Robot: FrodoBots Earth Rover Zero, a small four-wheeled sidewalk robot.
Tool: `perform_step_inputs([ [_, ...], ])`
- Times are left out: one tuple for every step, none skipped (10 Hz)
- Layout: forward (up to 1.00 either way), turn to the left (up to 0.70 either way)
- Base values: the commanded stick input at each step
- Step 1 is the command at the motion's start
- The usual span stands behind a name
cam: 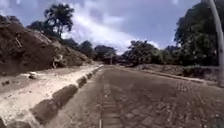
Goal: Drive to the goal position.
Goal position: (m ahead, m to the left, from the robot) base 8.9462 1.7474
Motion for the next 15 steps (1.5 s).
perform_step_inputs([
  [1.00,0.00],
  [1.00,0.00],
  [1.00,0.09],
  [1.00,0.20],
  [1.00,0.00],
  [1.00,0.00],
  [1.00,0.00],
  [1.00,0.00],
  [1.00,0.00],
  [1.00,0.00],
  [1.00,0.00],
  [1.00,0.00],
  [1.00,0.00],
  [1.00,0.00],
  [1.00,0.00],
])
